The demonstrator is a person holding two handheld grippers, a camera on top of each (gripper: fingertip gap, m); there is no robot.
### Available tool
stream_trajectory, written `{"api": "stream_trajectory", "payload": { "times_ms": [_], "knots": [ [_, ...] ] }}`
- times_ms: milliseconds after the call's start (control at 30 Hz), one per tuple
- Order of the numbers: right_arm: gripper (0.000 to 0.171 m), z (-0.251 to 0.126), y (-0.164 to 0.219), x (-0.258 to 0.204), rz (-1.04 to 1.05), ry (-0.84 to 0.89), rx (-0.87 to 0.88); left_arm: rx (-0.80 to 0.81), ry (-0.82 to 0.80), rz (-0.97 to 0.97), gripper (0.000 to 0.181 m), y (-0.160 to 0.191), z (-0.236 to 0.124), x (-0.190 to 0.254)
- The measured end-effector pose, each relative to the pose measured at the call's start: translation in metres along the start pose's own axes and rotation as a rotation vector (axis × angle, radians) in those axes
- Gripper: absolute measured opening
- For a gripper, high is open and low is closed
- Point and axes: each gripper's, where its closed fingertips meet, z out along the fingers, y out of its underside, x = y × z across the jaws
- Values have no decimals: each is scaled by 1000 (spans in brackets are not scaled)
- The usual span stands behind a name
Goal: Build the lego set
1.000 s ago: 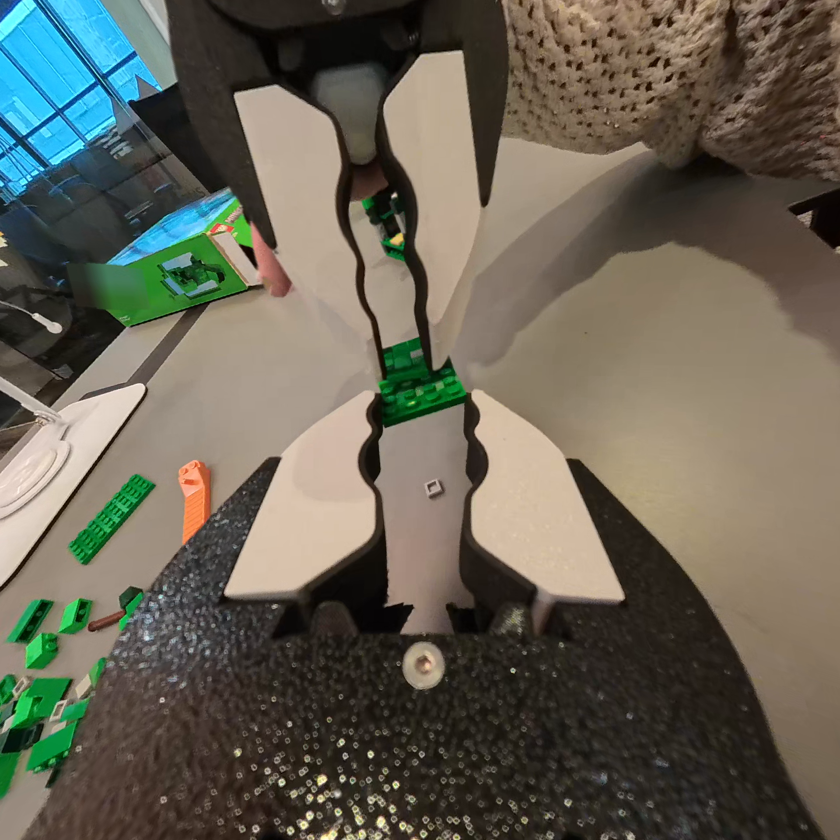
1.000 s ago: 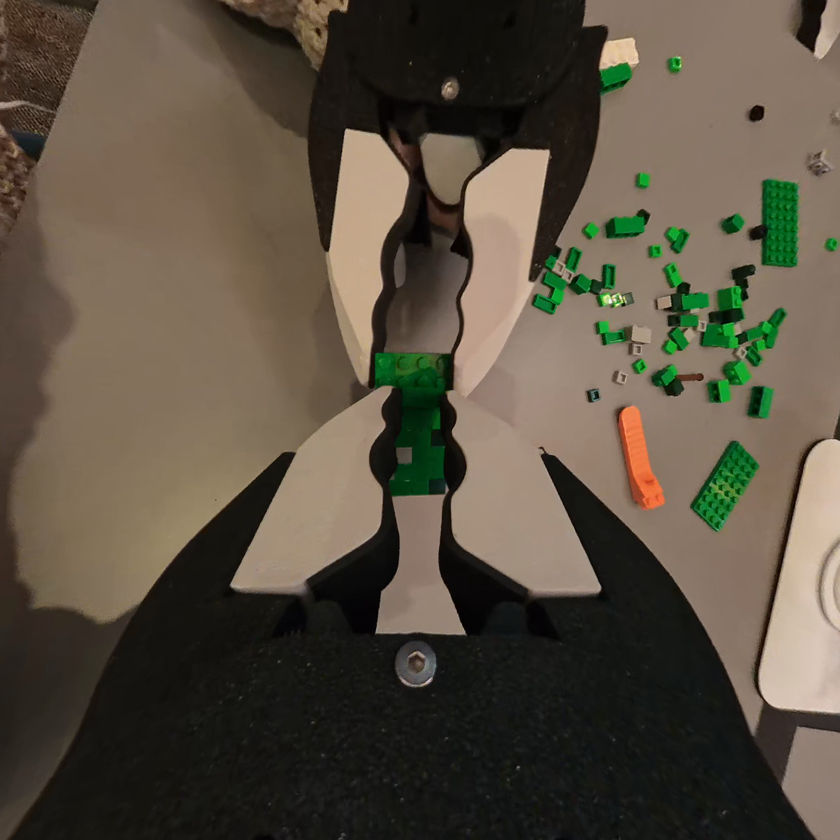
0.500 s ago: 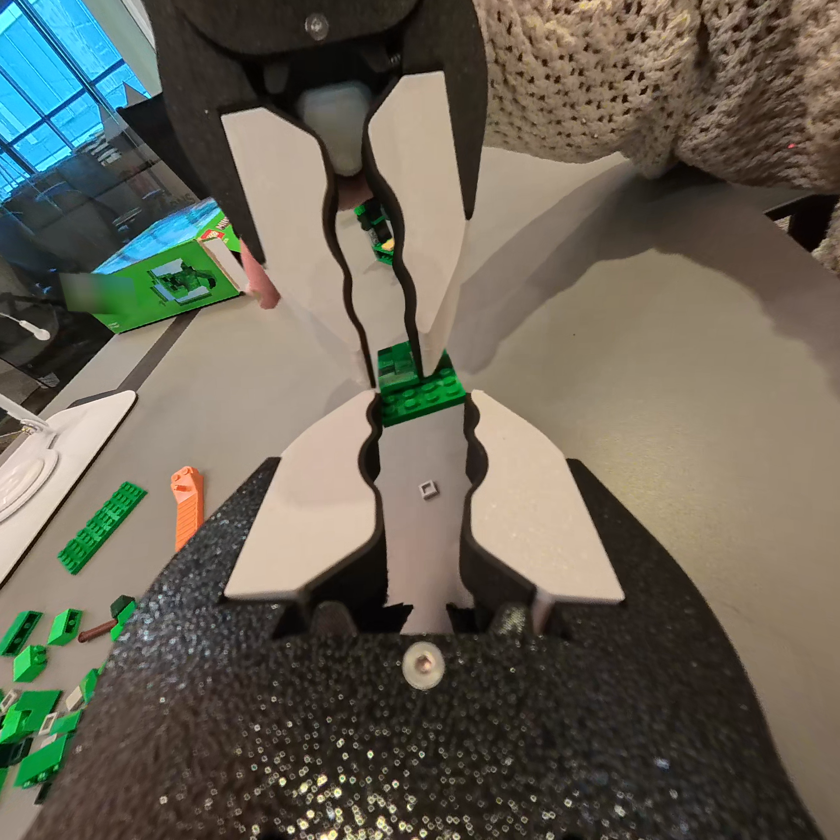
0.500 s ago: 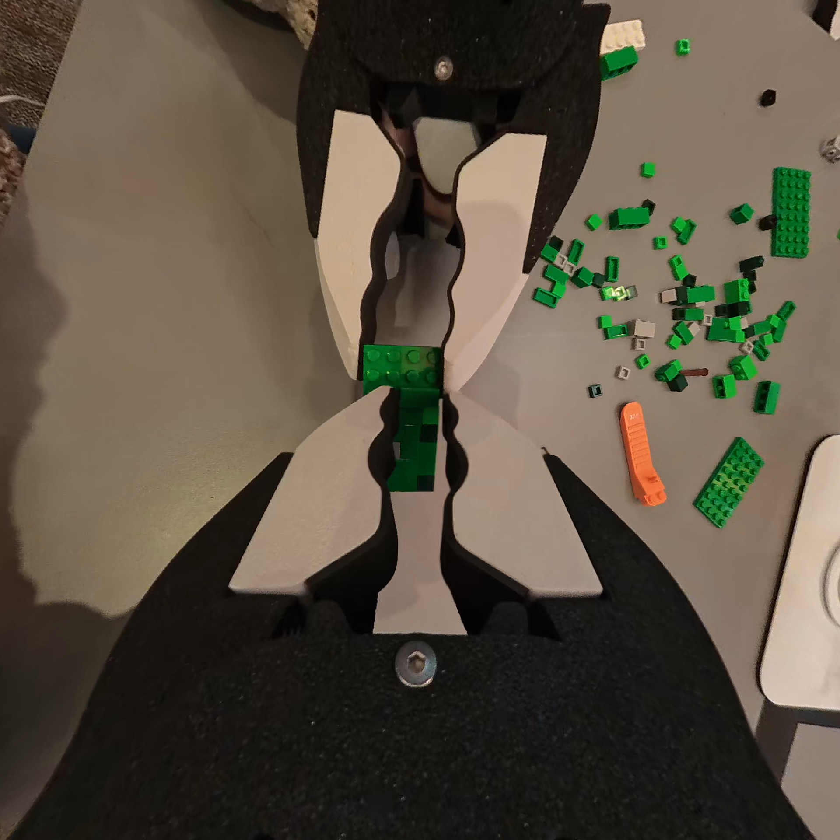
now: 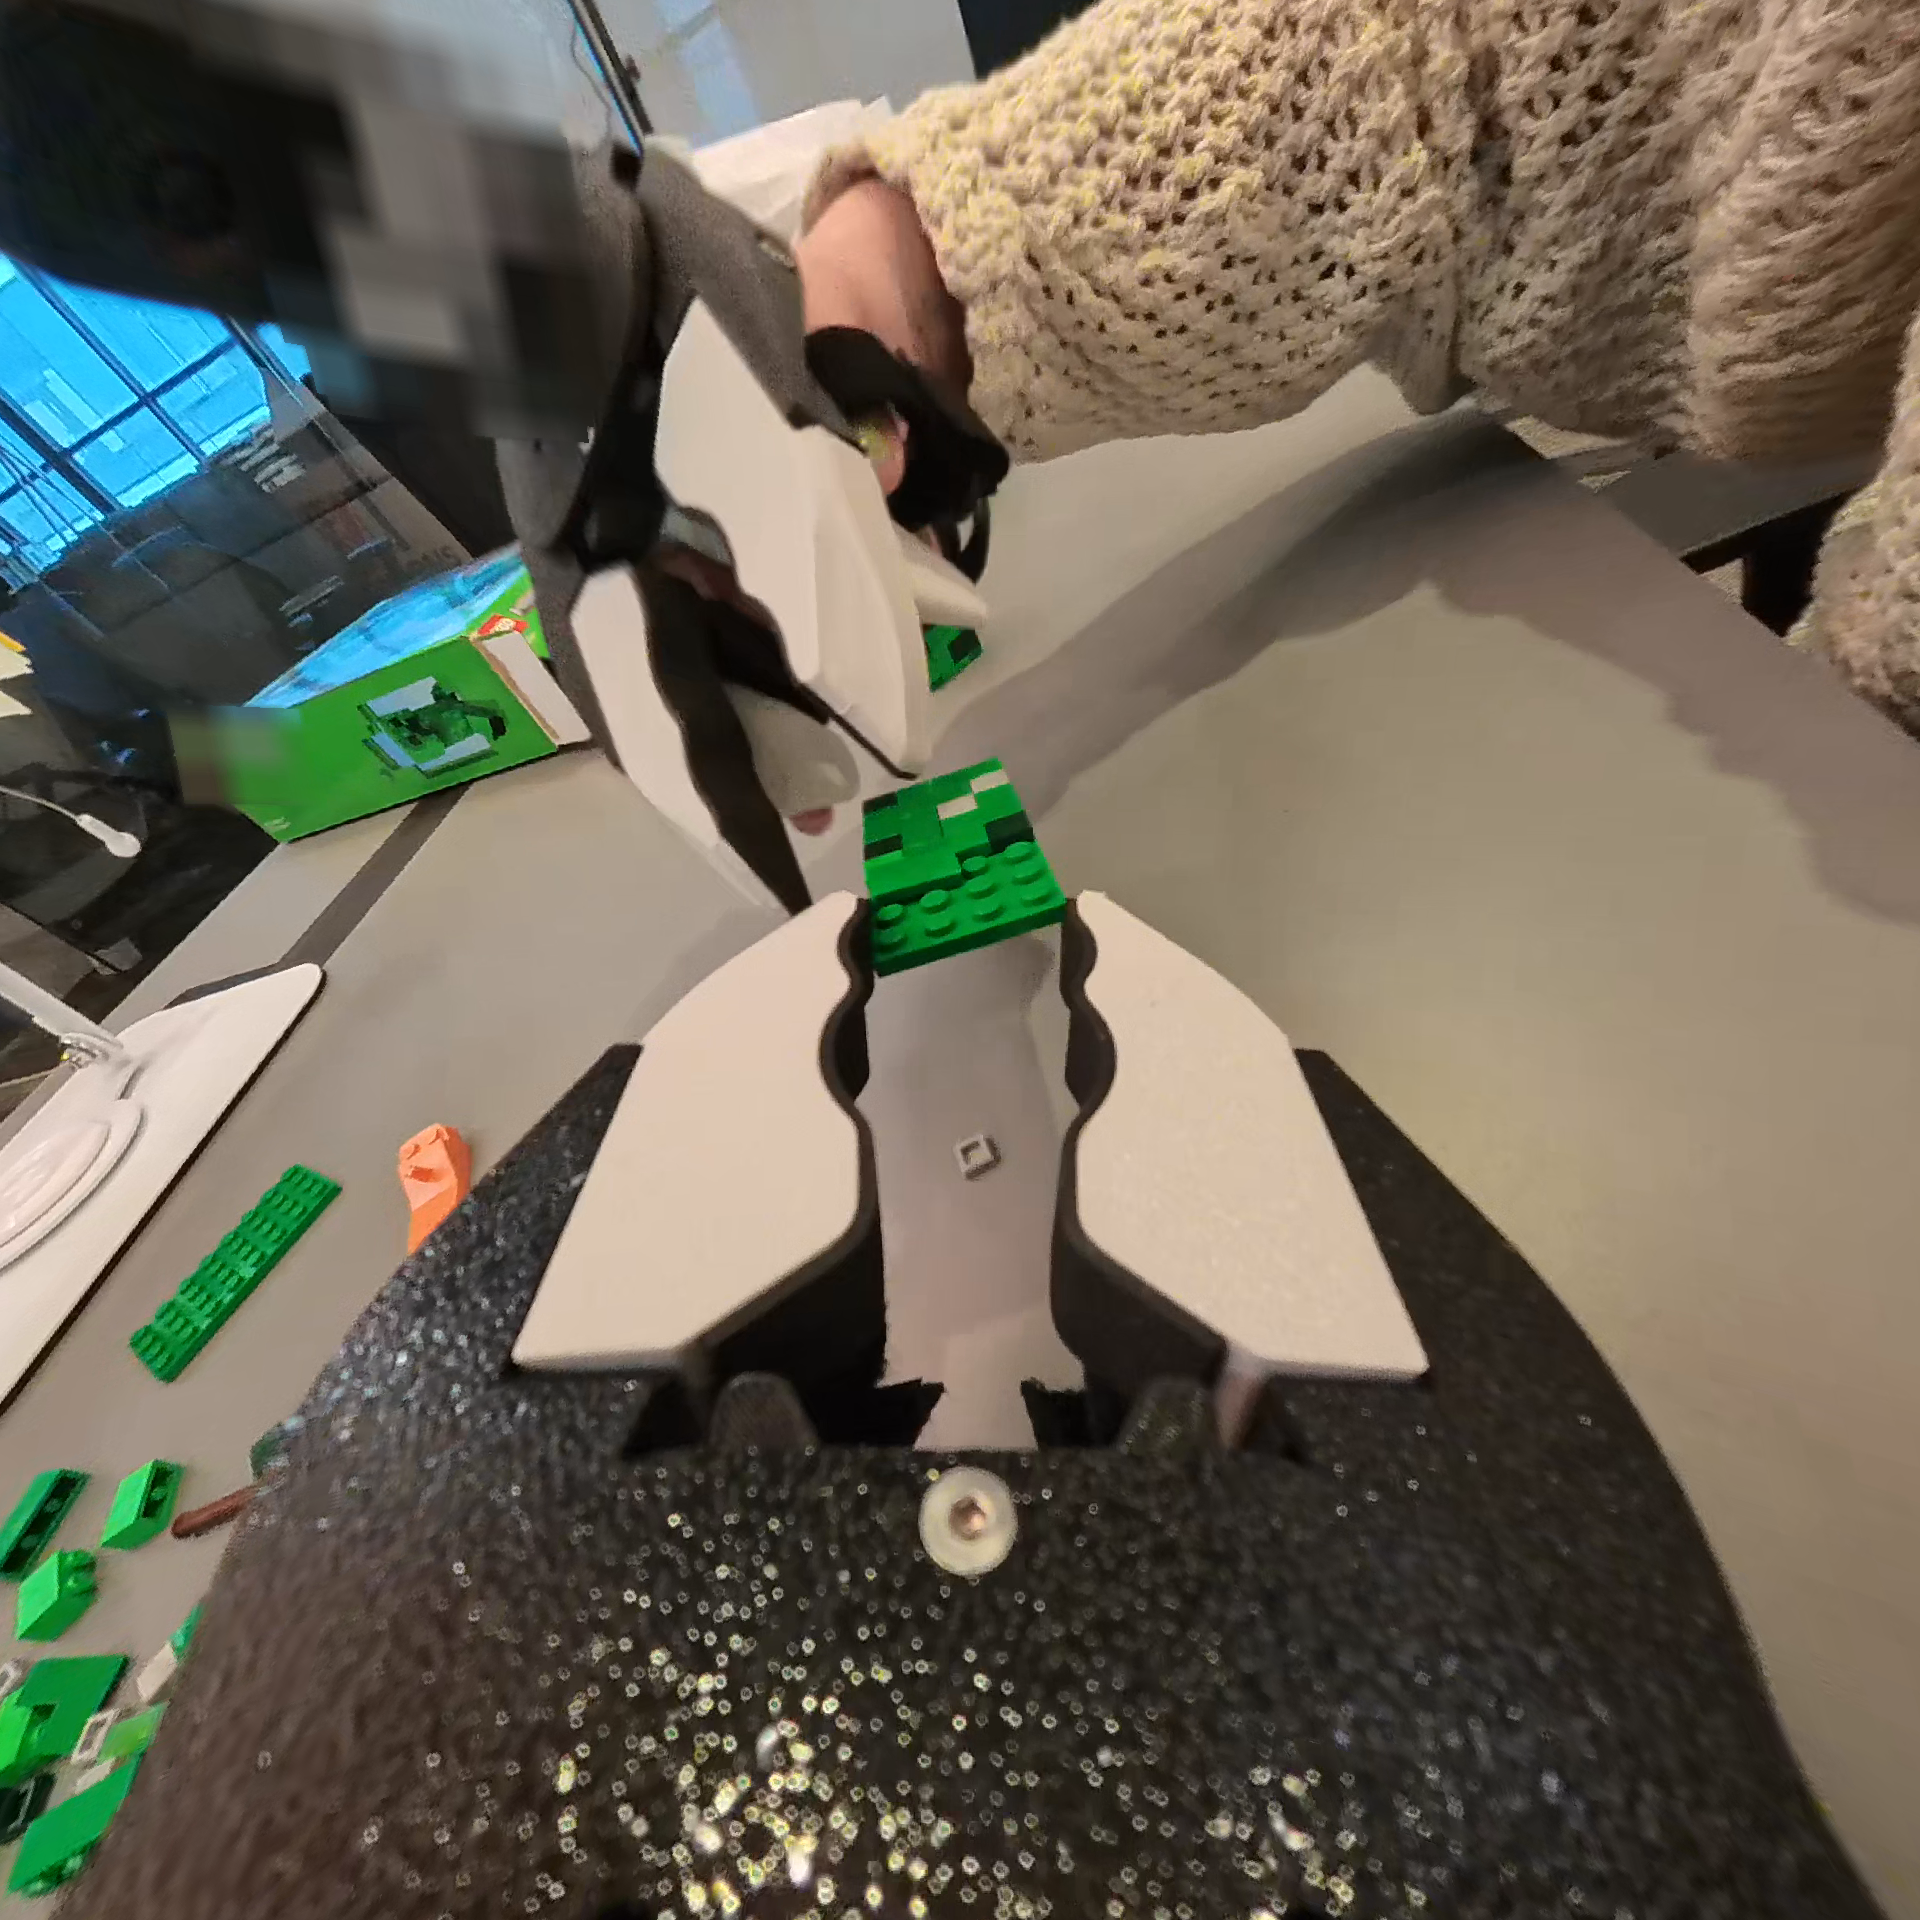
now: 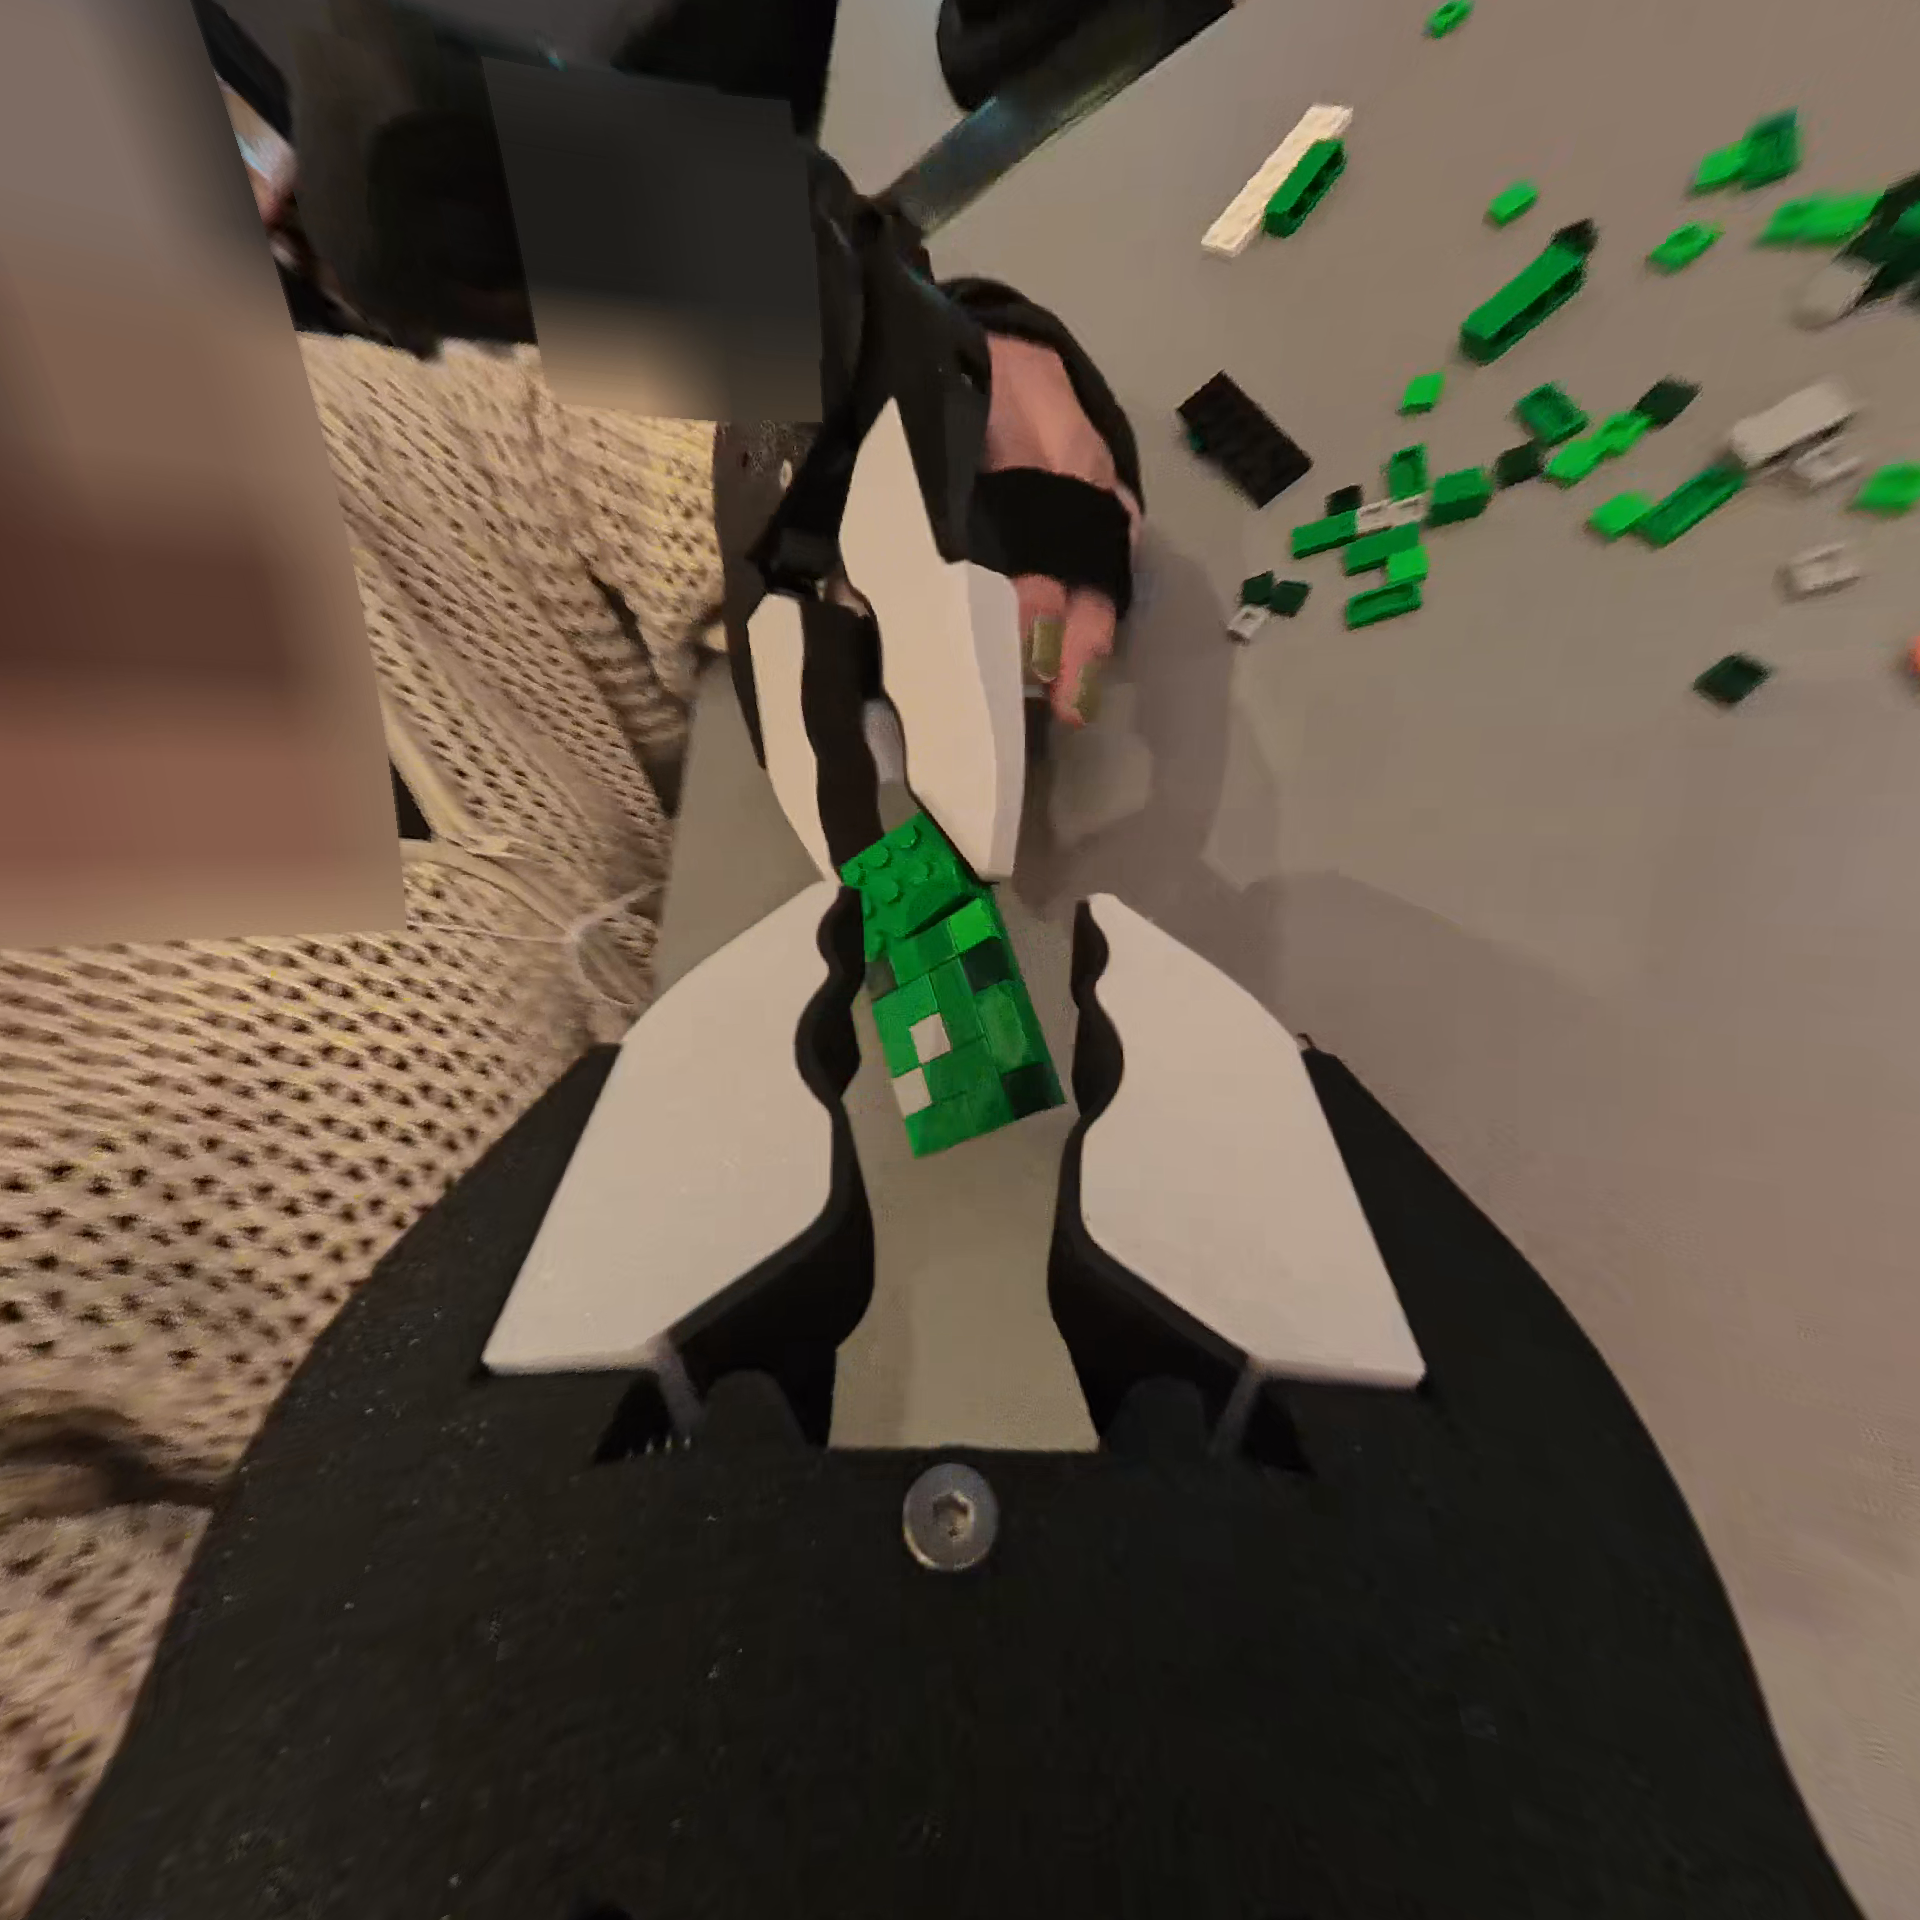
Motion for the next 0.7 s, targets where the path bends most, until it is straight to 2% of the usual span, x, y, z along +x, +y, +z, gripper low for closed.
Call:
{"api": "stream_trajectory", "payload": {
  "times_ms": [200,367,533,700],
  "knots": [
    [29,10,8,-5,154,-132,-45,-1,-3,17,34,0,1,1],
    [16,13,10,-4,197,-165,-62,1,-5,44,34,-1,2,4],
    [12,9,12,-4,105,-123,-51,-31,-23,76,34,3,6,4],
    [7,2,10,-4,-66,-21,15,-42,-27,-67,47,2,6,-2]
  ]
}}
